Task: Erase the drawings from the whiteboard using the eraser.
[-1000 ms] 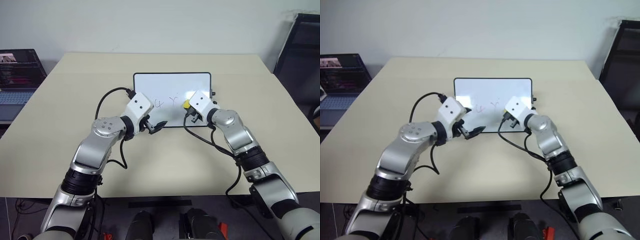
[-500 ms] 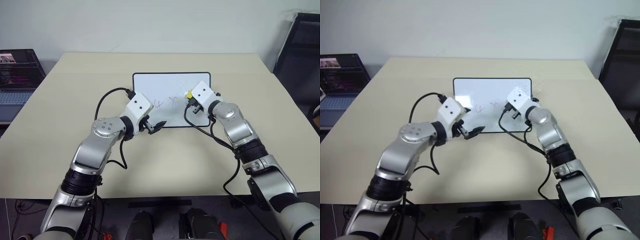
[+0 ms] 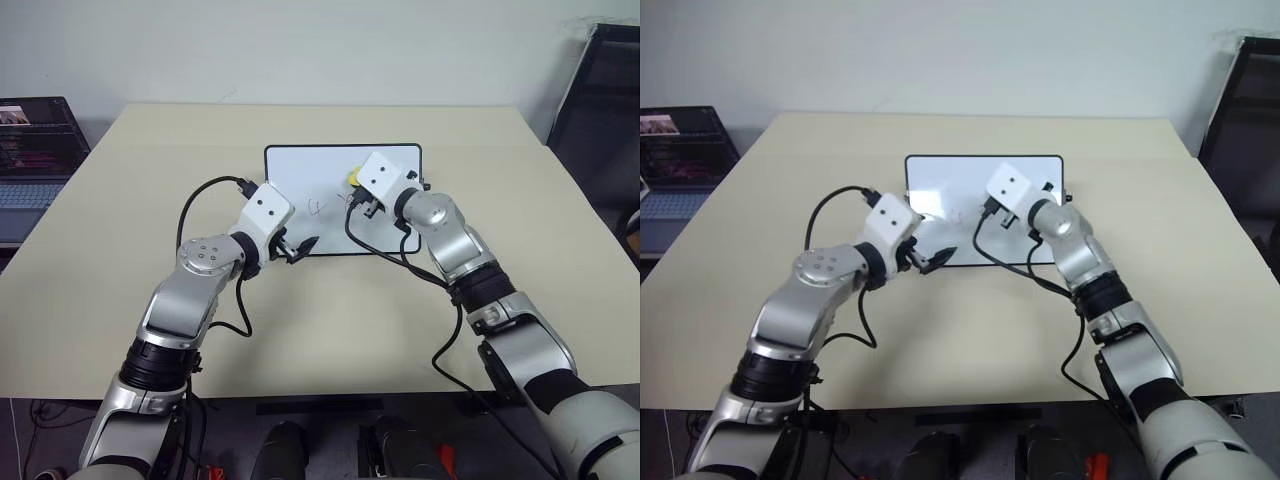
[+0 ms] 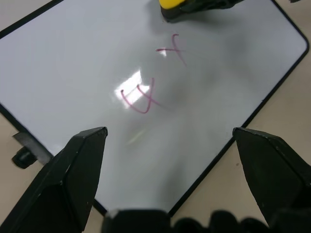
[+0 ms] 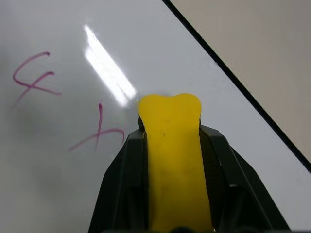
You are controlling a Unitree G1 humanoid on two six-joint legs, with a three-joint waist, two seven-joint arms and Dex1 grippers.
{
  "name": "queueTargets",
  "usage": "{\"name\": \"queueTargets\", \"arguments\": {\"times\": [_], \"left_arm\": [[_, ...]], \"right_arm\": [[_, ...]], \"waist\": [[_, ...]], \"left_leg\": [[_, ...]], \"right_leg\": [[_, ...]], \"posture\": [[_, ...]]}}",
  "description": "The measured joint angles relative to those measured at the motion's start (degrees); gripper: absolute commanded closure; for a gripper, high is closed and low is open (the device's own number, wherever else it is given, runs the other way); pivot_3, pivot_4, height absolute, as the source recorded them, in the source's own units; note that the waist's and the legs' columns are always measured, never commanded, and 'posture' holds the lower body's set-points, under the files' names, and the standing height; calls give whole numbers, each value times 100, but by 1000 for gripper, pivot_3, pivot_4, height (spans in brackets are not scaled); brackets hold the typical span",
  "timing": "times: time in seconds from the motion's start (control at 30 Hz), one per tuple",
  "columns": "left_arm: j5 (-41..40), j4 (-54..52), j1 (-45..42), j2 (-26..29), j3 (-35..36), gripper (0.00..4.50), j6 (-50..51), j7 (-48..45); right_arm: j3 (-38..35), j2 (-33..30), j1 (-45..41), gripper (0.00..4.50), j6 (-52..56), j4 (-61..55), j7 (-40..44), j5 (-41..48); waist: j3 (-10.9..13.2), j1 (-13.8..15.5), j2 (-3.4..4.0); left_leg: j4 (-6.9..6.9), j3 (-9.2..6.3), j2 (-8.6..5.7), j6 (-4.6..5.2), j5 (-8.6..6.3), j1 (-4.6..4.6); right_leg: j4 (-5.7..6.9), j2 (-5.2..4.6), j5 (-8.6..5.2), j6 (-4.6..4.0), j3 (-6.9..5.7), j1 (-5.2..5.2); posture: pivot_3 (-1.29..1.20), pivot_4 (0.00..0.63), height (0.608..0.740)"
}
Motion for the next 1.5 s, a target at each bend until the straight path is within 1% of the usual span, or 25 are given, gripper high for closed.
{"name": "queueTargets", "arguments": {"times": [0.2, 0.37, 0.8, 1.0, 1.1, 1.2, 1.27, 1.33, 1.5], "left_arm": [[47, 34, 24, 2, 10, 0, -4, 33], [51, 34, 78, -3, 10, 0, -15, 58], [49, 30, 88, -48, -3, 0, -6, 93], [46, 26, 69, -55, -10, 0, 23, 76], [43, 18, 69, -60, -10, 0, 82, 81], [-69, -35, 88, -180, 81, 0, 122, 134], [-206, -109, 210, -317, 284, 0, 110, 178], [-340, -235, 551, -373, 498, 0, 40, 220], [-511, -274, 1393, -522, 920, 0, -366, 366]], "right_arm": [[26, 208, -248, 3413, -244, 557, -12, -116], [-13, 137, -263, 3413, -306, 621, 1, -102], [-30, -531, 443, 3413, 9, -379, 346, -161], [-22, -605, 673, 3413, 332, -850, 420, -146], [-269, -529, 820, 3414, 670, -1138, 471, 85], [-685, -411, 1151, 3414, 1151, -1931, 526, 535], [-920, -374, 1383, 3414, 1409, -2535, 568, 824], [-1180, -374, 1764, 3414, 1652, -3259, 566, 1079], [-1725, -269, 2983, 3414, 2181, -4551, 422, 1586]], "waist": [[0, 0, 1], [0, 1, 1], [0, 33, 0], [0, 22, 0], [0, 23, 0], [1, 36, 0], [1, 45, 0], [1, 44, 0], [0, 68, 0]], "left_leg": [[-12, -3, 0, 0, 0, -1], [-12, -14, 0, 0, 0, 0], [-9, -19, -4, 0, 1, 3], [-9, -18, -4, 0, 1, 3], [-10, -18, -4, -1, 1, 1], [-13, -26, -3, -1, 0, -9], [-17, -28, -1, -1, 0, -13], [-29, -29, 0, -1, 0, -13], [-50, -32, 3, -1, 0, -14]], "right_leg": [[-9, -2, 0, -1, -1, -2], [-8, -3, 0, -1, -1, -1], [-3, -5, 0, 0, -2, 4], [-3, -5, 0, 0, -2, 4], [-5, -5, 0, 0, -2, 2], [-15, -5, 0, 0, -2, 0], [-25, -6, 0, 0, -3, 0], [-39, -8, 0, 0, 0, 0], [-60, -9, 0, -1, -2, 0]], "posture": [[0, 150, 740], [0, 150, 740], [0, 150, 740], [0, 150, 740], [0, 150, 740], [0, 150, 740], [0, 150, 740], [0, 150, 740], [0, 150, 740]]}}
